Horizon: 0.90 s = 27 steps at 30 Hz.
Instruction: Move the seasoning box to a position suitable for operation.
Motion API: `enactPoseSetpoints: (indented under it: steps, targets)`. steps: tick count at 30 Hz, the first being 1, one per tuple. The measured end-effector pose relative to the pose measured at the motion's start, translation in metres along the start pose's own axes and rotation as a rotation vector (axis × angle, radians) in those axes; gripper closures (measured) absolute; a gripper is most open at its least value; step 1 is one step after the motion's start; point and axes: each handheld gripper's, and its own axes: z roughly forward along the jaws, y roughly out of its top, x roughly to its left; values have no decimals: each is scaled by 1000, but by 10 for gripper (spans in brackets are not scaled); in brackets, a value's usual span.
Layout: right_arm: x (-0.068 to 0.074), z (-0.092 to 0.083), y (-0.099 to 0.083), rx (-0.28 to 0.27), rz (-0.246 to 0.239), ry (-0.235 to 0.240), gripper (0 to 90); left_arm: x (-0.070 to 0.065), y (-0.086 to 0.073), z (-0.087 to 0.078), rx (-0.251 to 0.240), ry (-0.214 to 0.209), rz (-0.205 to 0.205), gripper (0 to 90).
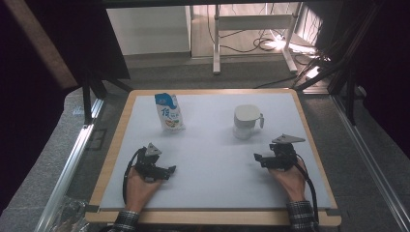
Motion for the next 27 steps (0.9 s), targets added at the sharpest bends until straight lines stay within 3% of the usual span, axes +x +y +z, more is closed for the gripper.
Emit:
enactPoseSetpoints:
  steps: [10, 17, 22, 27]
  targets:
    - [-6, 0, 17, 2, 13, -13, 207, 0, 0, 0, 0, 0, -1, 25]
    - [-15, 0, 27, -28, 36, -15, 224, 0, 0, 0, 0, -1, -1, 25]
    - [-22, 1, 35, -78, 26, -55, 310, 0, 0, 0, 0, -1, -2, 24]
    - [-30, 6, 43, -55, 12, -125, 379, 0, 0, 0, 0, -1, -1, 25]
